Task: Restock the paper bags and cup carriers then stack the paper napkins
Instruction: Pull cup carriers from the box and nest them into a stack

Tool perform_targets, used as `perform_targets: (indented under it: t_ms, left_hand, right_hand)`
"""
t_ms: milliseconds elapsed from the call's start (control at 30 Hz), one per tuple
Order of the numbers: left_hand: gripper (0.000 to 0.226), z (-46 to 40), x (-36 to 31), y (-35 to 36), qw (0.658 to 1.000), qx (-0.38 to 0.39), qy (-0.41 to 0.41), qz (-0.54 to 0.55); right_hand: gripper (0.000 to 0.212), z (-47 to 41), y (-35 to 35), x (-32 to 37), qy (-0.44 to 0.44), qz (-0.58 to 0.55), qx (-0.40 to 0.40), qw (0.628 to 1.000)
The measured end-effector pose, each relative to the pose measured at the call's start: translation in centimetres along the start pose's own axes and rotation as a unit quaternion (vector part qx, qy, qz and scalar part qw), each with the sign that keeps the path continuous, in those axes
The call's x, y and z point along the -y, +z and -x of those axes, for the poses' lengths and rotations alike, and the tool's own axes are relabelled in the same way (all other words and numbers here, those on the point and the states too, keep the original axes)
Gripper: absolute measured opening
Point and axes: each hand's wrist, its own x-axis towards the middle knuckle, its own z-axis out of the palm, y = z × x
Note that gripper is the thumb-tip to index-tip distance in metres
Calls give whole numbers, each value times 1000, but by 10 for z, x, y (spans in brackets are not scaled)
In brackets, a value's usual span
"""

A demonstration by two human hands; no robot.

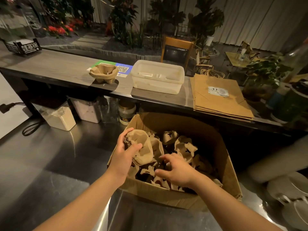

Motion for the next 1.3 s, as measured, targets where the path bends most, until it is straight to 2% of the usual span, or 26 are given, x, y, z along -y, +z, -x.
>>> perform_targets:
  t_ms: [100,167,433,567,700,800,933,1033,1133,1300]
  left_hand:
    - [59,-1,2,-2,1000,1,-2,-4]
    - [60,-1,3,-2,1000,2,-5,1]
    - [57,-2,5,-3,1000,-11,-4,5]
    - [58,-3,4,-3,1000,-13,-3,13]
    - [52,-4,4,-3,1000,-14,1,27]
    - [45,-3,1,-1,999,-17,-2,51]
    - [48,0,-5,3,997,-32,-5,64]
    - [43,0,-9,9,998,-20,-22,55]
    - [40,1,-11,17,998,21,-60,22]
    - [43,2,-16,31,984,108,-137,-48]
  right_hand:
    - [72,-4,1,-1,4,13,128,992]
    - [71,-7,4,-3,13,-2,174,985]
    - [86,-4,-5,4,9,-37,232,972]
    - [71,-2,-10,5,5,-73,237,969]
    - [56,4,-18,1,-13,-143,201,969]
    - [37,11,-23,-9,-7,-230,117,966]
    - [22,18,-27,-17,19,-392,-42,919]
    - [19,18,-27,-16,34,-451,-103,886]
    - [17,21,-30,-8,4,-436,-128,891]
    - [18,23,-41,13,-68,-281,-174,941]
